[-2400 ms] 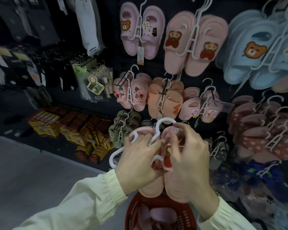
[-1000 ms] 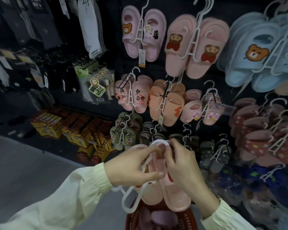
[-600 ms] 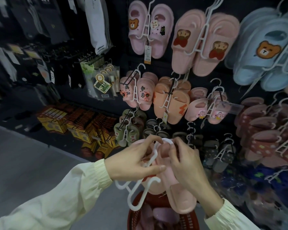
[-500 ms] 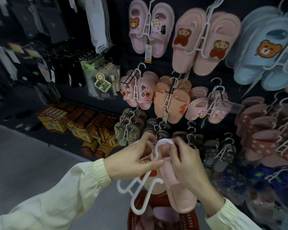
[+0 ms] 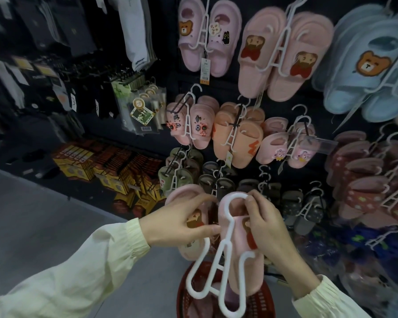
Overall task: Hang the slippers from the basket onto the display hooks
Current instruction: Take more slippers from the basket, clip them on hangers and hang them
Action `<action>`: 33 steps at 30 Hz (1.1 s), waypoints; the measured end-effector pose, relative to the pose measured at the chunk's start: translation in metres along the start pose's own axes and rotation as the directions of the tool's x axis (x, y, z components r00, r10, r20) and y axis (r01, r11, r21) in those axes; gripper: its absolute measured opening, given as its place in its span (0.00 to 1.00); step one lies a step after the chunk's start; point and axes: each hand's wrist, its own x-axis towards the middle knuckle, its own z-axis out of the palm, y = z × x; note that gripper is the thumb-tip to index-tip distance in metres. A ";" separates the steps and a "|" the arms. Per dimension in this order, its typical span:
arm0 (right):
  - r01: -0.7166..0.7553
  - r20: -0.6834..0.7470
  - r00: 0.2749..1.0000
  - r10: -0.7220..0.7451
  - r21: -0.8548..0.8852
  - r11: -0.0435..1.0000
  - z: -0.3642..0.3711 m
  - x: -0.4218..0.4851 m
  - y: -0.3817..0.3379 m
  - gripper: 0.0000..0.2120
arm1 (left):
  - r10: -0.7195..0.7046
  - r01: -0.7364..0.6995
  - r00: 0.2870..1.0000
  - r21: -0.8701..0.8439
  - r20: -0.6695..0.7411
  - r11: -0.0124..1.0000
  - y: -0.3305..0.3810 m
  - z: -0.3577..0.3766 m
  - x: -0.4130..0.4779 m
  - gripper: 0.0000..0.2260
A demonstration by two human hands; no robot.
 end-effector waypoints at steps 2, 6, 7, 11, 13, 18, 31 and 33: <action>0.005 -0.033 0.999 -0.005 0.003 1.000 -0.001 0.000 0.001 0.15 | 0.023 -0.023 1.000 -0.017 -0.010 1.000 0.002 0.003 -0.002 0.26; -0.011 -0.049 0.999 0.011 -0.004 1.000 -0.002 -0.001 0.002 0.15 | 0.057 -0.060 0.995 -0.033 -0.081 0.998 0.003 0.010 -0.004 0.23; -0.024 -0.044 0.999 0.023 -0.003 1.000 -0.002 -0.001 0.003 0.15 | 0.057 -0.060 0.995 -0.039 -0.087 0.997 0.004 0.011 -0.005 0.23; -0.070 0.010 0.998 0.069 0.030 0.997 0.000 0.000 0.007 0.15 | 0.068 -0.069 0.997 -0.041 -0.039 0.997 0.008 0.017 -0.005 0.20; -0.096 0.026 0.995 0.095 0.083 0.992 0.000 -0.002 0.004 0.14 | 0.019 -0.018 1.000 -0.094 0.005 0.995 0.007 0.020 -0.004 0.21; -0.095 0.040 0.995 0.089 0.186 0.978 -0.001 -0.007 -0.008 0.17 | -0.004 0.008 0.999 -0.098 0.043 0.995 0.005 0.025 -0.003 0.20; -0.052 0.009 0.999 0.053 0.381 0.923 -0.022 -0.021 -0.037 0.14 | -0.065 0.065 0.998 0.055 -0.011 0.996 0.007 0.019 0.003 0.15; -0.012 0.020 1.000 0.005 0.370 0.929 -0.027 -0.022 -0.041 0.13 | -0.064 0.066 0.997 0.059 -0.034 0.996 0.006 0.015 0.004 0.12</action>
